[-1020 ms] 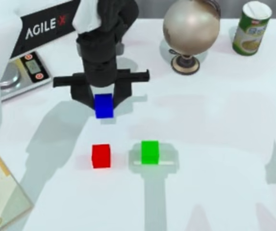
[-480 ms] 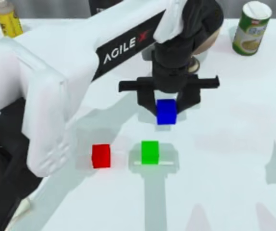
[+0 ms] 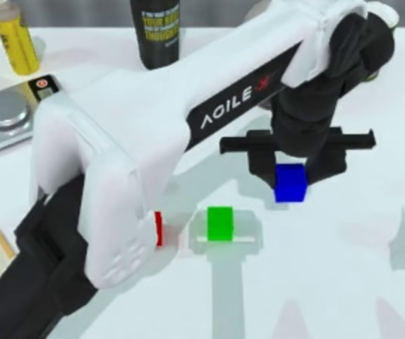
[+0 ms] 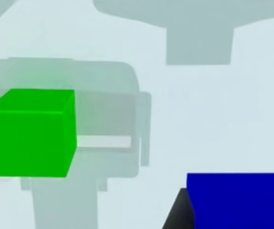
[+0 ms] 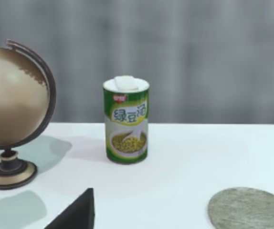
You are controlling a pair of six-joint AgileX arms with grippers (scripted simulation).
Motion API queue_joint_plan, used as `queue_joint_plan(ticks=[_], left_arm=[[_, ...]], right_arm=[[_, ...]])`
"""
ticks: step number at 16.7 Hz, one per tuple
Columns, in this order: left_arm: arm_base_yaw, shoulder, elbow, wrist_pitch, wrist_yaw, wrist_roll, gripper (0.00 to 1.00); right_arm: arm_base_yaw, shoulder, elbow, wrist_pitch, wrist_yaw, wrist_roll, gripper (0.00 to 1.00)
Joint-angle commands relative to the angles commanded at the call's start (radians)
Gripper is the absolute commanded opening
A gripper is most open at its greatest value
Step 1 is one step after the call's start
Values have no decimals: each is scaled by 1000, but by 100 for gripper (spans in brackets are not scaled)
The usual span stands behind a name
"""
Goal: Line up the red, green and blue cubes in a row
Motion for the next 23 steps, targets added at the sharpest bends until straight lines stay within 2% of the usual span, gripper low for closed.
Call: queue_joint_plan(ticks=[5,13,18,23], left_arm=[[6,-11,-42,40,0,1,0],[0,-40,-341,299,-1,0,0],[0,-41,-355,314,-1,0,0],[0,-41,-355,314,-1,0,38]], right_arm=[[0,0,0,0,0,0,100],[0,0,0,0,0,0,100],[0,0,0,0,0,0,100],[0,0,0,0,0,0,100]])
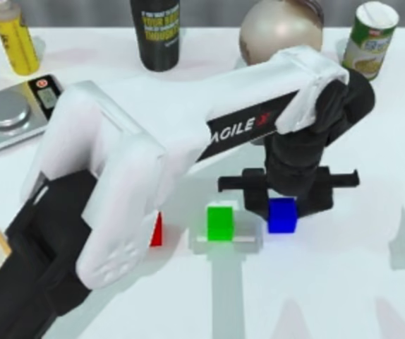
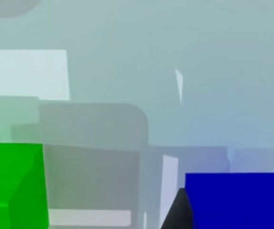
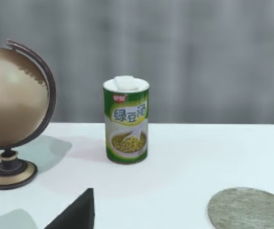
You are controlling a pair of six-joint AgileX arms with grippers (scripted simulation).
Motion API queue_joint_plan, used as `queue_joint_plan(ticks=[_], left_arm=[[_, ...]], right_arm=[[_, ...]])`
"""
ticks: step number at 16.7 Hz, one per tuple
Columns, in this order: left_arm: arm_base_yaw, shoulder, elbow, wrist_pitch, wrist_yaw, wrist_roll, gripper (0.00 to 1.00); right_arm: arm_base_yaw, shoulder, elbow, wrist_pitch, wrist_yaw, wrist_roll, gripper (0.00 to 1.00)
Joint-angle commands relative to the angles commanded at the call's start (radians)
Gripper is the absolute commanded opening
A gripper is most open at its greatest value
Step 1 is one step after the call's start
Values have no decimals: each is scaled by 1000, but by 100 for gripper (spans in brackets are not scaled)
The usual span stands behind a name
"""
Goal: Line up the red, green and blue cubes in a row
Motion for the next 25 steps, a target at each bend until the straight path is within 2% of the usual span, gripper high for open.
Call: queue_joint_plan(ticks=[8,18,25], left_arm=[[0,0,0,0,0,0,98],[3,0,3,-3,0,0,100],[11,16,226,-213,0,-4,100]], right_arm=[[0,0,0,0,0,0,100],[0,0,0,0,0,0,100],[0,0,0,0,0,0,100]])
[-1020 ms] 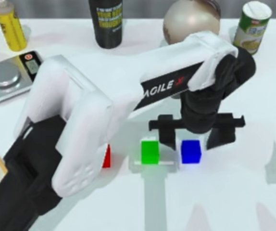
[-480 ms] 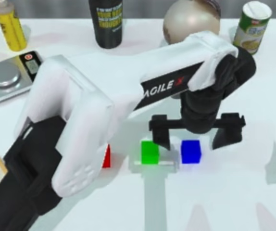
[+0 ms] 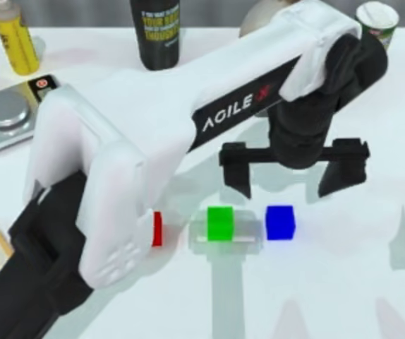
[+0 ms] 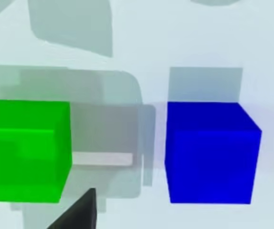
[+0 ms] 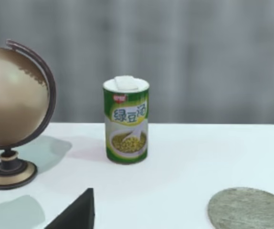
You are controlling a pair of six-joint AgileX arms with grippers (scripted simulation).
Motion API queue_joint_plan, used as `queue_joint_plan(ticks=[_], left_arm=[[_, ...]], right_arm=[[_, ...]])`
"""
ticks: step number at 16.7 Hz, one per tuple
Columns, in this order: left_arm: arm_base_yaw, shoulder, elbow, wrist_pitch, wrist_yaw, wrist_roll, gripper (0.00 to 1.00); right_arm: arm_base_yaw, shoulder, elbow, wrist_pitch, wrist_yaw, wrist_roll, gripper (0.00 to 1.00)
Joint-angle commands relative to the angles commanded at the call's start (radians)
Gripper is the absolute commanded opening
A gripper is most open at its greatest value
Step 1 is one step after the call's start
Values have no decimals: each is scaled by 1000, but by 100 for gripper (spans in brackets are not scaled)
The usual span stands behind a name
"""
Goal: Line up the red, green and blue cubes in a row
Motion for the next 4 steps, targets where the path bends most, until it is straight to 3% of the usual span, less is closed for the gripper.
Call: queue_joint_plan(ticks=[4], left_arm=[[6,1,81,-78,0,-1,100]], right_arm=[[0,0,0,0,0,0,100]])
